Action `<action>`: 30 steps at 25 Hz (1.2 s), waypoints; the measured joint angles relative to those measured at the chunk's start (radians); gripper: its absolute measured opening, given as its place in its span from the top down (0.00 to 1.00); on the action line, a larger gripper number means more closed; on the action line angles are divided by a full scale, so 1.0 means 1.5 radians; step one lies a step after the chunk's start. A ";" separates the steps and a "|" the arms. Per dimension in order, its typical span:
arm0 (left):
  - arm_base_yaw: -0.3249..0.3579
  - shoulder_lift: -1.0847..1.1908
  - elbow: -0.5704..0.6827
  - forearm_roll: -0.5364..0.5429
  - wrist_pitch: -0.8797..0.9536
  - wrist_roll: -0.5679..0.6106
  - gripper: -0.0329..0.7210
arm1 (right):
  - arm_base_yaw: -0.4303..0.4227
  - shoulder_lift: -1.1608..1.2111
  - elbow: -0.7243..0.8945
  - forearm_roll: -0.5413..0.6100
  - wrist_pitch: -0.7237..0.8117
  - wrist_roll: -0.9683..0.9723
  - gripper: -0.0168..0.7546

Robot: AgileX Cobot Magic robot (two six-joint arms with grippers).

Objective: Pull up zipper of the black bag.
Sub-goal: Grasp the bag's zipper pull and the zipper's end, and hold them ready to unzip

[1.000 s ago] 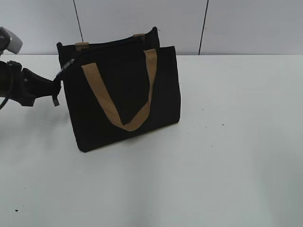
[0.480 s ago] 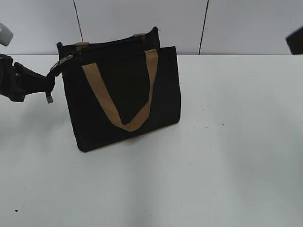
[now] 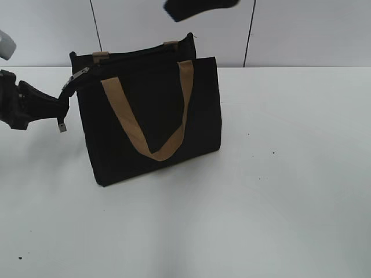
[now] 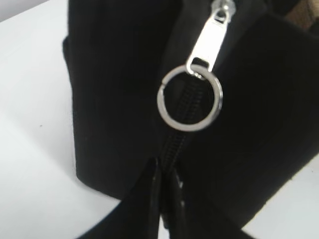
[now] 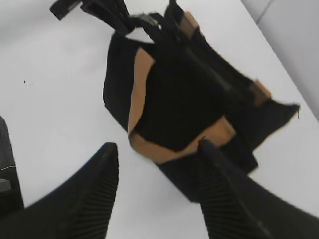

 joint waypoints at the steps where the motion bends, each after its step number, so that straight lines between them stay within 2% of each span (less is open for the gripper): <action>1: 0.000 -0.002 0.000 0.003 0.001 -0.001 0.94 | 0.013 0.031 -0.030 0.000 -0.007 -0.011 0.48; 7: 0.003 -0.002 0.000 0.006 0.002 -0.001 0.94 | 0.078 0.183 -0.174 -0.001 -0.054 -0.118 0.48; 11: 0.006 -0.002 0.000 0.006 0.002 -0.001 0.94 | 0.120 0.260 -0.225 -0.001 -0.109 -0.193 0.48; 18: 0.006 -0.020 0.000 0.006 0.002 -0.001 0.94 | 0.172 0.343 -0.239 -0.001 -0.217 -0.264 0.48; 30: 0.006 -0.046 0.001 0.006 0.002 -0.001 0.94 | 0.184 0.394 -0.239 0.009 -0.234 -0.307 0.48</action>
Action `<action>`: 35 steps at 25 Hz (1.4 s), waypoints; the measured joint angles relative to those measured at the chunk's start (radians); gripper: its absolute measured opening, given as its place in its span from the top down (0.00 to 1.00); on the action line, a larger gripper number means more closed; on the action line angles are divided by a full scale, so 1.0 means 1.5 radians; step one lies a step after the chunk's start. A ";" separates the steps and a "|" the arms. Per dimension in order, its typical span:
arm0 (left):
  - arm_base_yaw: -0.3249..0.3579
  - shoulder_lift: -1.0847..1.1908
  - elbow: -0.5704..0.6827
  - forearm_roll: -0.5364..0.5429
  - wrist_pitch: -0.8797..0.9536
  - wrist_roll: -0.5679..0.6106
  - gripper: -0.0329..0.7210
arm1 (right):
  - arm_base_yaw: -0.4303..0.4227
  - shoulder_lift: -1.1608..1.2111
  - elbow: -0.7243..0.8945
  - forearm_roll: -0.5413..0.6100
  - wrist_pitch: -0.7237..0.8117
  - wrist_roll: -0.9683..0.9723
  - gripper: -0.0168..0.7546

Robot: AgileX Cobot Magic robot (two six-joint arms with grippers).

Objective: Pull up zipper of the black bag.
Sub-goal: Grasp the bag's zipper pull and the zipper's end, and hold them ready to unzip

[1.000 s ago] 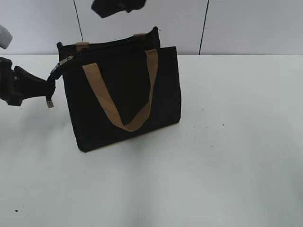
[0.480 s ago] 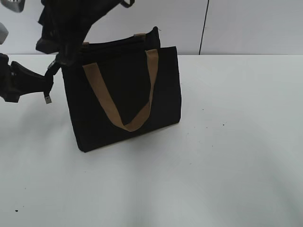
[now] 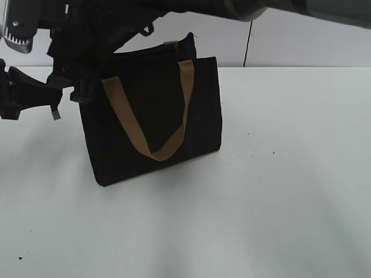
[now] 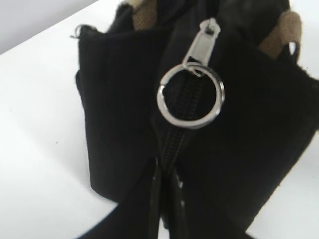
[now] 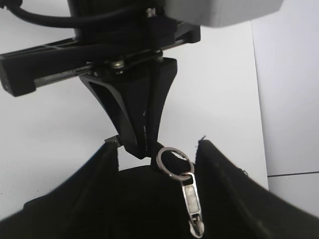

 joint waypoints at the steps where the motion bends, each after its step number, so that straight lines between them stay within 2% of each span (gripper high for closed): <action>1: 0.000 -0.004 0.000 0.001 0.000 0.000 0.94 | 0.000 0.005 0.000 0.001 -0.004 -0.006 0.48; 11: 0.000 -0.010 0.000 0.002 0.000 0.000 0.94 | 0.000 0.024 0.000 0.001 -0.071 -0.025 0.48; 17: 0.000 -0.010 0.000 0.002 0.000 0.000 0.94 | 0.000 0.035 -0.001 0.001 -0.072 -0.027 0.57; 26: 0.000 -0.010 0.000 0.002 0.000 0.000 0.94 | 0.000 0.046 -0.001 0.001 -0.069 -0.027 0.59; 32: 0.000 -0.010 0.000 0.002 0.000 0.000 0.94 | 0.000 0.046 -0.001 0.004 -0.070 -0.028 0.71; 35: 0.000 -0.010 0.000 0.002 0.000 0.000 0.94 | 0.000 0.046 -0.001 0.018 -0.070 -0.028 0.82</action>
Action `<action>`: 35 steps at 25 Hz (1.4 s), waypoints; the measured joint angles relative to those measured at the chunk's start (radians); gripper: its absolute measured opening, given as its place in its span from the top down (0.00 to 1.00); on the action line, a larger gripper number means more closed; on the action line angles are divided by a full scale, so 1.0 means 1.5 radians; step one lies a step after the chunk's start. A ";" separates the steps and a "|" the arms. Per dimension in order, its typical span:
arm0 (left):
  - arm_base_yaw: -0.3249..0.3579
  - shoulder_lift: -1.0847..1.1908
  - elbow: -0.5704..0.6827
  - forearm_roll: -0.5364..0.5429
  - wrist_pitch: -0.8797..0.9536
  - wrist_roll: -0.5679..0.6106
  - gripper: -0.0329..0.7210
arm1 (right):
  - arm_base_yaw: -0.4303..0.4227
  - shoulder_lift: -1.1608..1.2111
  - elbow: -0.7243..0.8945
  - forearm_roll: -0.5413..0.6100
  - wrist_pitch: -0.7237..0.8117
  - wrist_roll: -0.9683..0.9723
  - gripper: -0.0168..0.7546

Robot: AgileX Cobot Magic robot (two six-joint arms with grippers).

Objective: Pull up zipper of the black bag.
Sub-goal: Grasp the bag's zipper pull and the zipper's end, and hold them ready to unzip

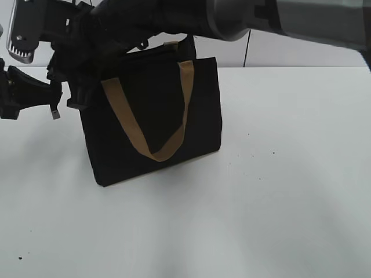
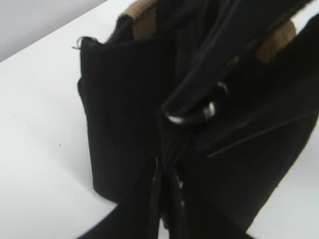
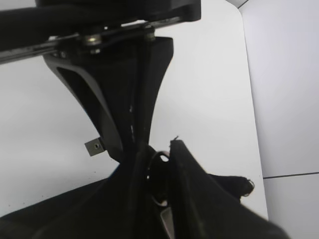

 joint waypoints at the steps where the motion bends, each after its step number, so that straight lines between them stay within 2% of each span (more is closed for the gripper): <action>1: 0.000 0.000 0.000 0.000 0.000 0.000 0.94 | 0.000 0.000 0.000 0.009 0.000 0.000 0.87; 3: 0.000 0.000 0.000 0.000 0.000 0.000 0.94 | -0.001 0.000 0.000 0.020 0.000 0.000 0.96; 5: 0.000 0.000 0.000 0.000 0.003 0.000 0.94 | -0.002 0.000 0.000 0.028 -0.001 0.002 0.98; 9: 0.000 0.000 0.000 -0.002 0.004 0.000 0.94 | -0.003 -0.002 0.000 0.034 -0.005 0.041 0.98; 14: 0.000 -0.006 0.000 -0.006 0.016 0.000 0.94 | -0.015 -0.017 0.003 0.033 -0.003 0.153 0.98; 21: -0.005 -0.013 -0.005 -0.036 0.037 -0.010 0.94 | -0.055 -0.046 0.004 0.043 0.050 0.320 0.99; 27: -0.007 -0.013 -0.005 -0.031 0.033 -0.032 0.94 | -0.064 -0.050 0.004 0.057 0.074 0.344 0.99; 35: -0.011 -0.013 -0.009 0.027 0.010 -0.108 0.94 | -0.064 -0.050 0.009 0.068 0.075 0.351 0.99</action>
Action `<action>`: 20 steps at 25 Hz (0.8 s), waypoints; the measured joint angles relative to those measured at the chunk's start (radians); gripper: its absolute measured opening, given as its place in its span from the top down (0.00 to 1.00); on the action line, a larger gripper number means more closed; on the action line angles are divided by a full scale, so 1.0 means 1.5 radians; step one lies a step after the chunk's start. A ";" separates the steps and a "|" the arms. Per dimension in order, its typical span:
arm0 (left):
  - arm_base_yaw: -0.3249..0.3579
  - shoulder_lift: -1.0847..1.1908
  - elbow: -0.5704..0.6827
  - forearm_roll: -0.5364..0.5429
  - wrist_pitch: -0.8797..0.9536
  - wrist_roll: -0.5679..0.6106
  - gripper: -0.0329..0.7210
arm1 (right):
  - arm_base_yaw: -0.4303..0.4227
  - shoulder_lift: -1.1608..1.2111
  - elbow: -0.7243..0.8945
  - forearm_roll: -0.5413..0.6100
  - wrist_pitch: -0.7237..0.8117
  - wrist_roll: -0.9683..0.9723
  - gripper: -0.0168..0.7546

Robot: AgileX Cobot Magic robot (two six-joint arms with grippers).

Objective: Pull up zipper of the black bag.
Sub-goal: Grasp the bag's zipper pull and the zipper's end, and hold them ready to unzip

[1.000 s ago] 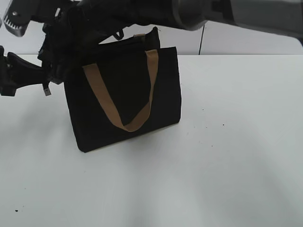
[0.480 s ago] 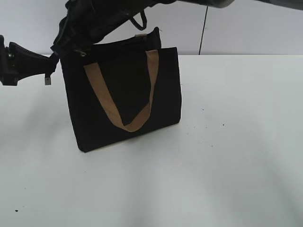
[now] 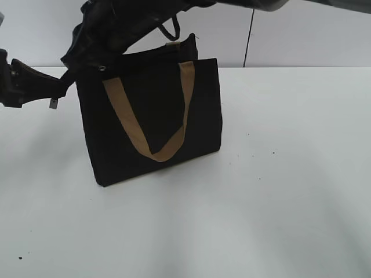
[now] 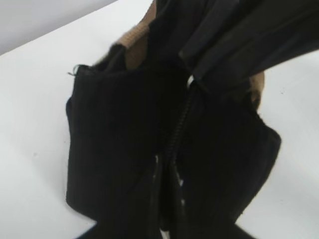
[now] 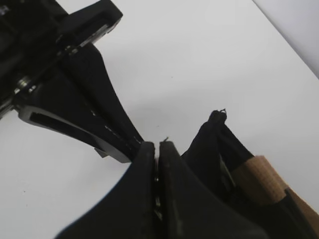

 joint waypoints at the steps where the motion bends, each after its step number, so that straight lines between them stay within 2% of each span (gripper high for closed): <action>1: 0.000 0.000 0.000 0.002 -0.003 -0.007 0.94 | 0.000 0.001 0.000 0.000 -0.001 0.005 0.99; 2: -0.001 0.000 0.000 0.006 -0.006 -0.015 0.94 | 0.000 0.001 0.000 0.000 -0.002 0.010 0.99; 4: 0.003 0.003 0.005 0.064 -0.056 -0.026 0.94 | -0.006 -0.005 -0.002 -0.002 -0.034 0.025 1.00; 7: 0.007 0.007 0.008 0.089 -0.087 -0.050 0.94 | -0.015 -0.012 -0.004 -0.003 -0.041 0.048 1.00; 13: 0.007 0.007 0.008 0.097 -0.094 -0.058 0.94 | -0.020 -0.012 -0.004 -0.007 -0.036 0.063 1.00; 20: 0.007 -0.003 0.008 0.099 -0.097 -0.058 0.94 | -0.090 -0.030 -0.004 -0.017 0.013 0.087 1.00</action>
